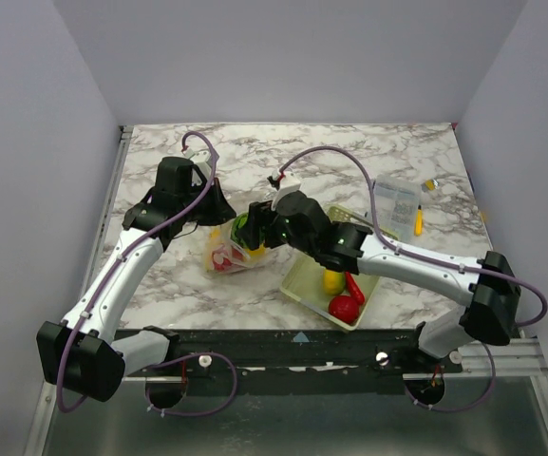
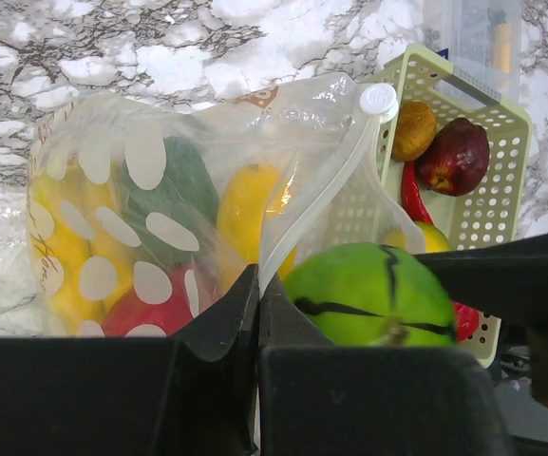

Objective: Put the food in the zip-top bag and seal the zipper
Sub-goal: Place the fake fruit in the zipper food storage bag.

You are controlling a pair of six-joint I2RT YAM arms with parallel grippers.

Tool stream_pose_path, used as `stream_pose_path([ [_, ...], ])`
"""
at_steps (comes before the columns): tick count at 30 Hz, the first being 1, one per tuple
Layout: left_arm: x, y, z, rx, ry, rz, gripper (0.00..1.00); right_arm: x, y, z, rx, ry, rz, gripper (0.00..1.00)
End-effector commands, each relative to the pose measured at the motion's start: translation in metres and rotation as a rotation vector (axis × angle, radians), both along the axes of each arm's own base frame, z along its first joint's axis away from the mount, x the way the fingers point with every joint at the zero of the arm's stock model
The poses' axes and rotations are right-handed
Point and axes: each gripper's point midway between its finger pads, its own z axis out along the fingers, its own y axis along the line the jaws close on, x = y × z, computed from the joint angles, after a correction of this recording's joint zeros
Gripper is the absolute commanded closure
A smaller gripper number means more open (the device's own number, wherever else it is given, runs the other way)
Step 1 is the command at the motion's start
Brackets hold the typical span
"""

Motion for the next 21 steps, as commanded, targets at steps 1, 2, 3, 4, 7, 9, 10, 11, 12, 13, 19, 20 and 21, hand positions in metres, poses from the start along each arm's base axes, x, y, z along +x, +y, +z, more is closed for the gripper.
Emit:
stream_pose_path([
  [1, 0.0, -0.002, 0.005, -0.018, -0.012, -0.014, 1.0, 0.0, 0.021, 0.002, -0.013, -0.006, 0.06, 0.22],
  [2, 0.0, -0.002, 0.005, -0.017, -0.013, -0.014, 1.0, 0.001, 0.023, -0.001, -0.019, -0.002, 0.06, 0.17],
  [3, -0.001, -0.001, 0.005, -0.016, -0.013, -0.013, 1.0, 0.001, 0.024, -0.003, -0.021, 0.002, 0.062, 0.13],
  [4, 0.0, -0.001, 0.005, -0.017, -0.015, -0.013, 1.0, 0.001, 0.024, -0.005, -0.024, 0.004, 0.063, 0.1],
  [7, 0.0, -0.002, 0.005, -0.017, -0.014, -0.014, 1.0, 0.0, 0.024, -0.006, -0.027, 0.007, 0.066, 0.06],
  [9, 0.0, -0.002, 0.005, -0.017, -0.014, -0.014, 1.0, 0.0, 0.022, -0.005, -0.032, 0.005, 0.062, 0.06],
  [10, -0.001, -0.002, 0.005, -0.017, -0.012, -0.014, 1.0, 0.0, 0.02, -0.004, -0.033, 0.003, 0.058, 0.06],
  [11, 0.0, -0.001, 0.005, -0.017, -0.014, -0.013, 1.0, 0.0, 0.018, -0.001, -0.029, -0.002, 0.054, 0.06],
  [12, 0.0, -0.002, 0.005, -0.016, -0.014, -0.013, 1.0, 0.0, 0.016, 0.001, -0.028, -0.005, 0.048, 0.06],
  [13, 0.0, -0.002, 0.005, -0.016, -0.012, -0.013, 1.0, -0.001, 0.012, 0.005, -0.026, -0.011, 0.044, 0.06],
  [19, 0.0, -0.002, 0.005, -0.016, -0.011, -0.013, 1.0, -0.004, -0.021, 0.027, -0.026, -0.047, -0.027, 0.07],
  [20, 0.0, -0.002, 0.004, -0.016, -0.011, -0.014, 1.0, -0.004, -0.032, 0.031, -0.029, -0.056, -0.057, 0.08],
  [21, 0.0, -0.001, 0.005, -0.016, -0.013, -0.013, 1.0, -0.004, -0.044, 0.033, -0.033, -0.061, -0.09, 0.1],
])
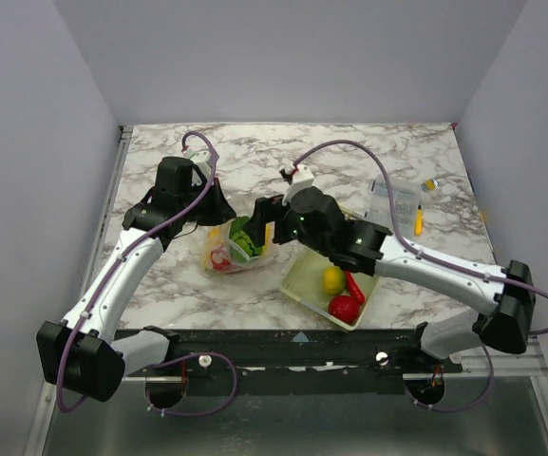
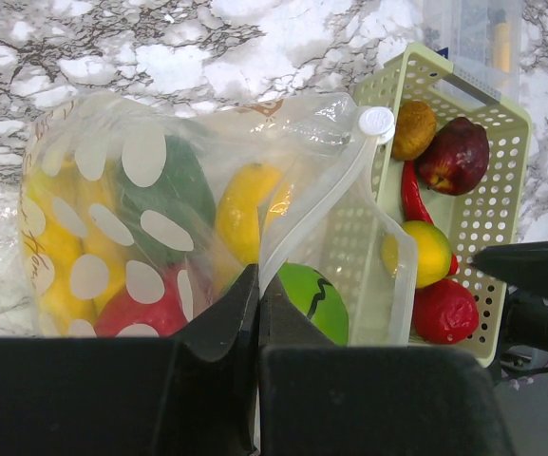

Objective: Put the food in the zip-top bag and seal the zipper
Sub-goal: Place the fake fruit in the zipper food storage bag, then pick up the fake vegetable from the bin.

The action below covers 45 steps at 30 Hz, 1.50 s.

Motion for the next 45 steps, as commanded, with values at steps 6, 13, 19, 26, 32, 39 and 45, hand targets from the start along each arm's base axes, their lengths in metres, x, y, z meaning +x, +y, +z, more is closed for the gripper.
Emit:
stream_pose_path([
  [6, 0.0, -0.002, 0.006, -0.017, -0.015, -0.013, 1.0, -0.009, -0.128, -0.004, -0.113, -0.02, -0.352, 0.18],
  [13, 0.0, -0.002, 0.006, -0.02, -0.012, -0.015, 1.0, -0.025, -0.214, -0.083, -0.325, 0.177, -0.568, 0.28],
  [19, 0.0, -0.002, 0.004, -0.017, -0.009, -0.011, 1.0, -0.025, -0.245, -0.142, -0.401, 0.378, -0.663, 0.49],
  [26, -0.001, -0.001, 0.003, -0.016, -0.009, -0.012, 1.0, -0.028, -0.233, -0.182, -0.483, 0.472, -0.604, 0.61],
  [32, -0.001, -0.003, 0.004, -0.021, -0.009, -0.019, 1.0, -0.029, -0.222, -0.208, -0.516, 0.515, -0.549, 0.62],
  [39, -0.001, -0.003, 0.003, -0.02, -0.006, -0.019, 1.0, -0.029, -0.226, -0.231, -0.616, 0.54, -0.536, 0.63],
  [45, 0.001, -0.003, 0.003, -0.021, -0.003, -0.02, 1.0, -0.025, -0.224, -0.22, -0.637, 0.509, -0.493, 0.81],
])
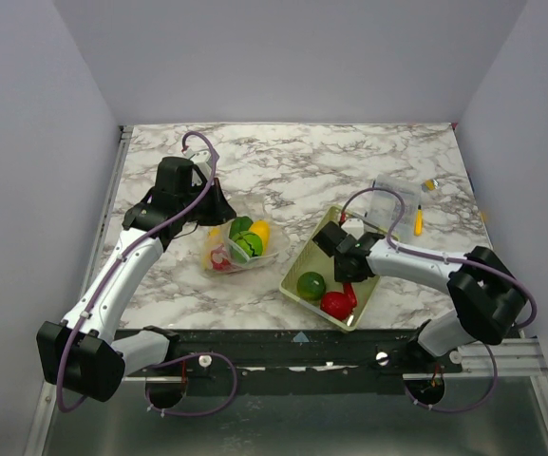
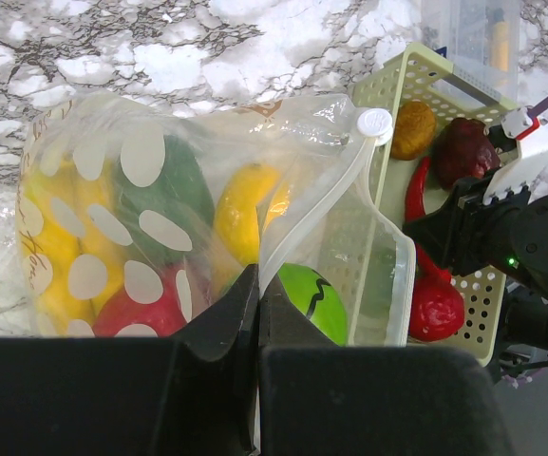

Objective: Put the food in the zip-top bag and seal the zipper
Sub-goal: Pick up the fake vegetable from the bin.

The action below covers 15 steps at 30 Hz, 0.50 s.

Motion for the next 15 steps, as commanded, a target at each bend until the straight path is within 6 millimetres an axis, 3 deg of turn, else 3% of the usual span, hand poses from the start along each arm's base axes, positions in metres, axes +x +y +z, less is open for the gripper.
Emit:
stream_pose_path([
  [1, 0.001, -0.003, 0.003, -0.018, -0.003, -0.017, 1.0, 0.008, 0.006, 0.016, 0.012, -0.024, 0.045, 0.83],
  [12, 0.002, -0.003, 0.001, -0.013, 0.001, -0.014, 1.0, 0.036, 0.044, 0.117, 0.285, -0.297, 0.143, 0.84],
  [15, 0.002, -0.003, 0.001, -0.014, 0.0, -0.015, 1.0, 0.044, 0.066, 0.159, 0.42, -0.403, 0.209, 0.91],
])
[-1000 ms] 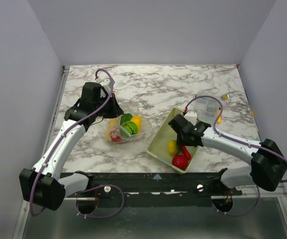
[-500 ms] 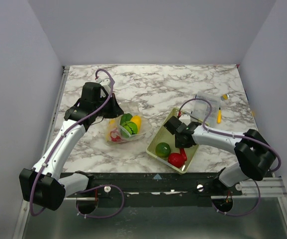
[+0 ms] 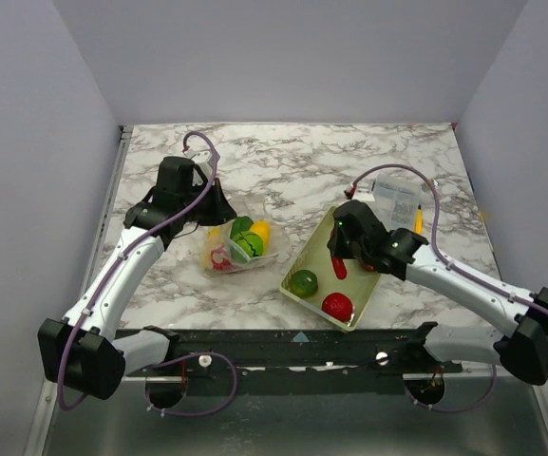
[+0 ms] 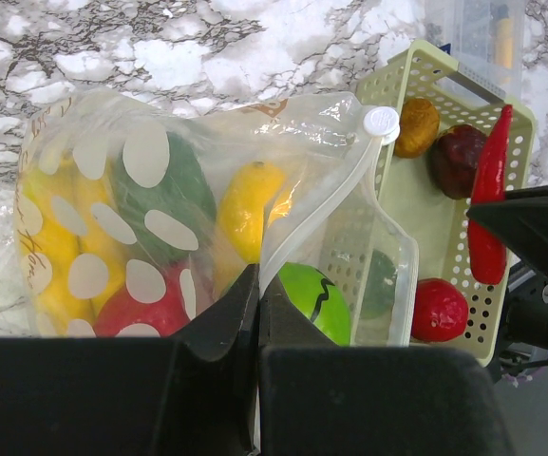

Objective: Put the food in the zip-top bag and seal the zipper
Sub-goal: Place the fake vegetable in the zipper food storage bag.

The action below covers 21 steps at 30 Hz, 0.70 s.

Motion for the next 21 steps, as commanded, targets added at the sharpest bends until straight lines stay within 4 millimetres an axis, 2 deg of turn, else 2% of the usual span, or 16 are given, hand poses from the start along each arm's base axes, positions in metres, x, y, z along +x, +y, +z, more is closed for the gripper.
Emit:
stream_pose_path([
  [1, 0.001, -0.002, 0.005, -0.017, -0.01, -0.015, 1.0, 0.013, 0.039, 0.07, 0.227, -0.191, 0.146, 0.92],
  [4, 0.0, -0.004, 0.006, -0.023, -0.009, -0.021, 1.0, 0.004, 0.073, 0.133, 0.524, -0.444, 0.329, 0.92],
  [6, 0.0, -0.004, 0.006, -0.027, -0.01, -0.025, 1.0, -0.008, 0.084, 0.171, 0.69, -0.615, 0.427, 0.92],
  [11, -0.001, -0.004, 0.007, -0.027, -0.015, -0.023, 1.0, -0.021, 0.11, 0.222, 0.852, -0.882, 0.631, 0.94],
  [14, -0.001, -0.004, 0.007, -0.028, -0.013, -0.025, 1.0, -0.032, 0.127, 0.233, 0.926, -1.008, 0.763, 0.94],
  [18, -0.002, -0.005, 0.009, -0.033, -0.017, -0.03, 1.0, -0.032, 0.138, 0.231, 0.945, -1.207, 0.833, 0.95],
  [21, -0.002, -0.004, 0.009, -0.032, -0.023, -0.027, 1.0, -0.03, 0.145, 0.222, 0.975, -1.281, 0.851, 0.94],
])
